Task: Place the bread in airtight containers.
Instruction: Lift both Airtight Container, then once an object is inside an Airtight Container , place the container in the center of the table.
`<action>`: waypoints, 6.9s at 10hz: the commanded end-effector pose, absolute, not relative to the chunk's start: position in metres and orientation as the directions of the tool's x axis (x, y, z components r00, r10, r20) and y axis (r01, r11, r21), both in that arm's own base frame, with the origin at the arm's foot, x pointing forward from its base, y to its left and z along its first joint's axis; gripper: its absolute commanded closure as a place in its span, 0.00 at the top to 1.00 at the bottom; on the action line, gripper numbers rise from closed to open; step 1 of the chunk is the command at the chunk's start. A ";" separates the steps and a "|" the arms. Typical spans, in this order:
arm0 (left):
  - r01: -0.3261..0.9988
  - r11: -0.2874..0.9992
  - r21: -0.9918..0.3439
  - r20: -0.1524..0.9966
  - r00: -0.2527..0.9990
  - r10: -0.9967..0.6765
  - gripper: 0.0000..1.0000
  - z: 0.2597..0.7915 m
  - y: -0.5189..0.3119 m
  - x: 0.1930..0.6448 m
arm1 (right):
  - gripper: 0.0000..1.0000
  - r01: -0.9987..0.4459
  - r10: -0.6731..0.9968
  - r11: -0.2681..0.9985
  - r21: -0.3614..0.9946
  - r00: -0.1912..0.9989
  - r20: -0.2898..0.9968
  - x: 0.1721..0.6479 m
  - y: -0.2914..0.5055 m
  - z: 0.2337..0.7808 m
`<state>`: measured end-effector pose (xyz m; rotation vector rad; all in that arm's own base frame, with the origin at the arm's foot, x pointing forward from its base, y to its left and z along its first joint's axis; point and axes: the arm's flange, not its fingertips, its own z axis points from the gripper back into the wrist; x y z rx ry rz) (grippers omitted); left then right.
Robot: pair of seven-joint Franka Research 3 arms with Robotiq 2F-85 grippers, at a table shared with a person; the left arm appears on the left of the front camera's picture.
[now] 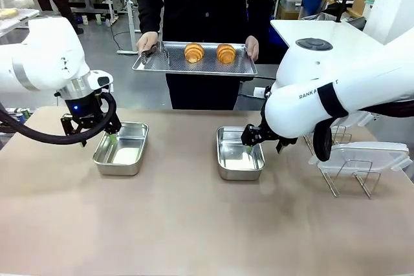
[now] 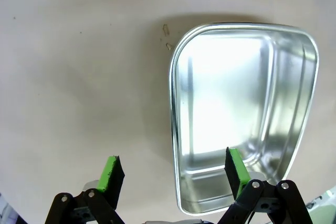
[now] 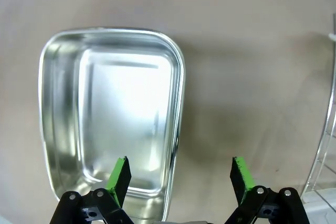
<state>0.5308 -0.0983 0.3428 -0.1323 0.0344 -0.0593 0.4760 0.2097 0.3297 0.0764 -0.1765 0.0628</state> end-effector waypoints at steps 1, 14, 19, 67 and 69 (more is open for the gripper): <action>0.036 0.996 -0.080 0.012 0.999 -0.036 1.00 0.336 -0.101 0.524 | 1.00 -0.021 0.007 0.997 0.068 0.980 0.199 0.476 0.219 0.318; 0.006 1.000 -0.011 0.066 0.998 -0.005 0.00 0.330 -0.100 0.526 | 0.00 0.073 -0.083 0.996 0.057 0.976 0.201 0.476 0.209 0.317; -0.004 0.996 -0.090 0.075 0.997 0.011 0.00 0.378 -0.097 0.533 | 0.00 0.036 -0.046 0.998 0.053 0.976 0.213 0.478 0.205 0.373; -0.012 0.994 -0.111 0.002 1.000 0.012 0.05 0.357 -0.089 0.513 | 0.00 0.000 -0.008 0.999 0.032 0.966 0.259 0.459 0.192 0.469; -0.009 0.997 -0.080 0.036 0.999 0.012 0.05 0.330 -0.102 0.505 | 0.00 0.000 -0.008 0.999 0.032 0.966 0.259 0.459 0.192 0.469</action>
